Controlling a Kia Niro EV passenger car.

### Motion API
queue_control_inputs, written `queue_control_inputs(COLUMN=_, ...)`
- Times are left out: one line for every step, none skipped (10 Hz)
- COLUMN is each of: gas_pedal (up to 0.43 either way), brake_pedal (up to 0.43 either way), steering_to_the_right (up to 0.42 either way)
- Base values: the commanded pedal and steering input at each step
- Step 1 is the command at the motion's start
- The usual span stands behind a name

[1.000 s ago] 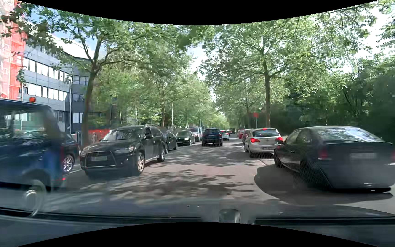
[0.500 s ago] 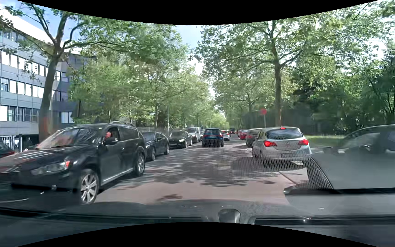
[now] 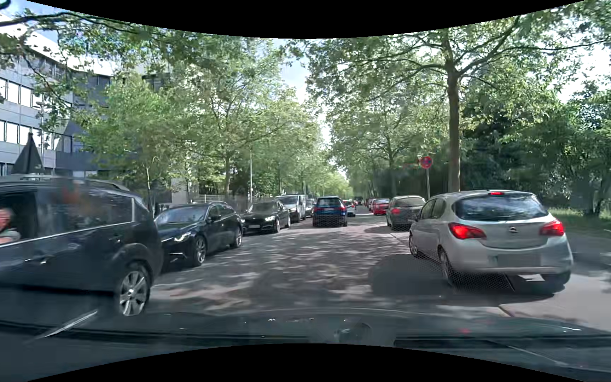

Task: Follow the waypoints while adhering to traffic rules and regulations

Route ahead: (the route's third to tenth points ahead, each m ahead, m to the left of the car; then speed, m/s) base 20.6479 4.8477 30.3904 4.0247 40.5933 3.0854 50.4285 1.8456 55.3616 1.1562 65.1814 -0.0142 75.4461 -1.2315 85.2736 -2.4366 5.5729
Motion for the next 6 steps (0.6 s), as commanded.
queue_control_inputs(gas_pedal=0.0, brake_pedal=0.0, steering_to_the_right=0.018)
queue_control_inputs(gas_pedal=0.0, brake_pedal=0.0, steering_to_the_right=0.018)
queue_control_inputs(gas_pedal=0.0, brake_pedal=0.0, steering_to_the_right=0.019)
queue_control_inputs(gas_pedal=0.0, brake_pedal=0.0, steering_to_the_right=0.018)
queue_control_inputs(gas_pedal=0.0, brake_pedal=0.0, steering_to_the_right=0.019)
queue_control_inputs(gas_pedal=0.0, brake_pedal=0.0, steering_to_the_right=0.019)
